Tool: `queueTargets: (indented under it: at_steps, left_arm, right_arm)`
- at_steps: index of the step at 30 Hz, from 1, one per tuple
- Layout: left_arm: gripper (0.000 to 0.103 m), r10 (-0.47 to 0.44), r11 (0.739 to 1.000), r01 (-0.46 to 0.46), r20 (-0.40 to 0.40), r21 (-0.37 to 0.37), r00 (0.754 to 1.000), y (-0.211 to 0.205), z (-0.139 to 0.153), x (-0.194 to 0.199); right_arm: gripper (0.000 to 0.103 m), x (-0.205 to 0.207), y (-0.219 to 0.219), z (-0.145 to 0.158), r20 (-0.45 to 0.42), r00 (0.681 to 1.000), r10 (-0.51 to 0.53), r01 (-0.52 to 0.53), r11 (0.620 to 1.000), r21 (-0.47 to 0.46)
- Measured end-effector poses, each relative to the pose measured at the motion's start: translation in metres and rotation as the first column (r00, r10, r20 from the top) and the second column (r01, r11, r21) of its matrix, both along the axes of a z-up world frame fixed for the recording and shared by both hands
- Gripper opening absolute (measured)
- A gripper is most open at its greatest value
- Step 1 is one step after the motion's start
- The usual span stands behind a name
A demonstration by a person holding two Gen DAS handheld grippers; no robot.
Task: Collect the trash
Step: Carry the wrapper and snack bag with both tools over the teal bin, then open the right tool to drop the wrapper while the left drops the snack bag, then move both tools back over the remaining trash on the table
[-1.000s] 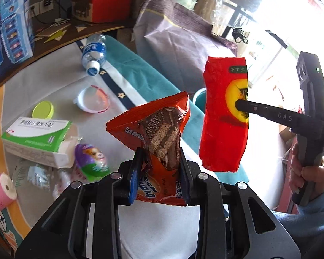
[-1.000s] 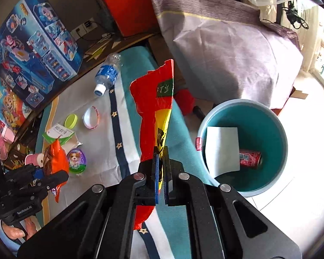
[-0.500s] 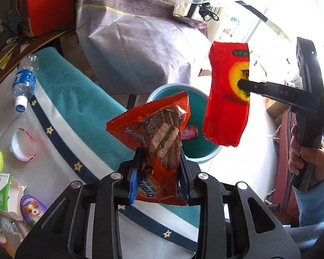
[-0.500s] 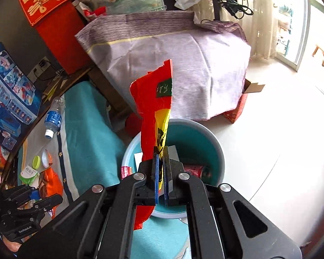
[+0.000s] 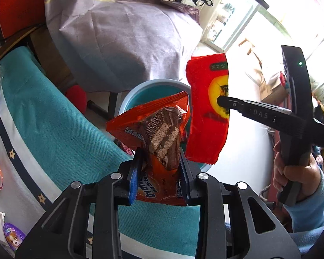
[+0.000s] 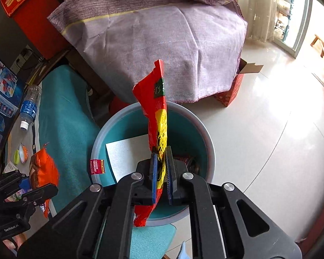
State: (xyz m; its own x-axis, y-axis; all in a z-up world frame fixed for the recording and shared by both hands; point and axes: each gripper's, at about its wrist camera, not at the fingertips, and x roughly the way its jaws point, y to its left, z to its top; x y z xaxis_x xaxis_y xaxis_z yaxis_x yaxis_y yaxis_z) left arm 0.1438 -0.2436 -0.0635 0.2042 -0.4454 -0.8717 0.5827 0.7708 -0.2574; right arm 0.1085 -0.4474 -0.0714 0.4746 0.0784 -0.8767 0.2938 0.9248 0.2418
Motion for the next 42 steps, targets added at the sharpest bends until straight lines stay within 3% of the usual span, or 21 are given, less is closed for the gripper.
queueTargets:
  at_steps: [3, 5, 8, 11, 22, 24, 29, 31, 42]
  left_arm:
    - [0.032, -0.003, 1.000, 0.003, -0.016, 0.002, 1.000, -0.005, -0.007, 0.003]
    - [0.032, -0.007, 1.000, 0.007, -0.024, 0.004, 1.000, -0.009, -0.011, 0.004]
    - [0.032, -0.013, 1.000, 0.013, -0.033, 0.006, 0.999, -0.014, -0.015, 0.004]
    - [0.032, -0.020, 1.000, 0.020, -0.035, 0.005, 0.999, -0.019, -0.017, 0.004]
    - [0.034, -0.062, 0.998, 0.063, -0.038, 0.003, 0.997, -0.040, -0.025, 0.003]
    - [0.038, -0.074, 0.997, 0.074, -0.034, 0.007, 0.997, -0.045, -0.026, 0.001]
    - [0.084, -0.070, 0.997, 0.070, -0.015, 0.010, 0.997, -0.051, -0.026, -0.001]
    - [0.096, -0.058, 0.998, 0.059, -0.007, 0.017, 0.998, -0.049, -0.025, -0.001]
    - [0.097, 0.009, 1.000, -0.008, -0.014, 0.018, 1.000, -0.019, -0.017, -0.005]
  right_arm:
    - [0.045, 0.001, -0.001, -0.009, -0.016, 1.000, 0.000, 0.000, 1.000, 0.029]
    - [0.049, 0.000, -0.003, -0.011, -0.018, 1.000, -0.003, 0.004, 0.999, 0.036]
    - [0.066, -0.002, -0.009, -0.012, -0.019, 1.000, -0.024, 0.025, 0.998, 0.055]
    - [0.073, -0.005, -0.015, -0.009, -0.012, 0.999, -0.045, 0.046, 0.997, 0.057]
    - [0.085, -0.013, -0.021, 0.000, -0.039, 0.997, -0.065, 0.066, 0.997, 0.025]
    - [0.085, -0.015, -0.021, 0.003, -0.042, 0.997, -0.065, 0.065, 0.998, 0.008]
    - [0.088, -0.019, -0.022, 0.009, -0.049, 0.997, -0.065, 0.064, 0.998, -0.013]
    - [0.092, -0.020, -0.022, 0.011, -0.054, 0.996, -0.064, 0.063, 0.998, -0.013]
    - [0.092, -0.021, -0.001, 0.022, -0.090, 0.996, -0.014, 0.009, 0.998, -0.054]
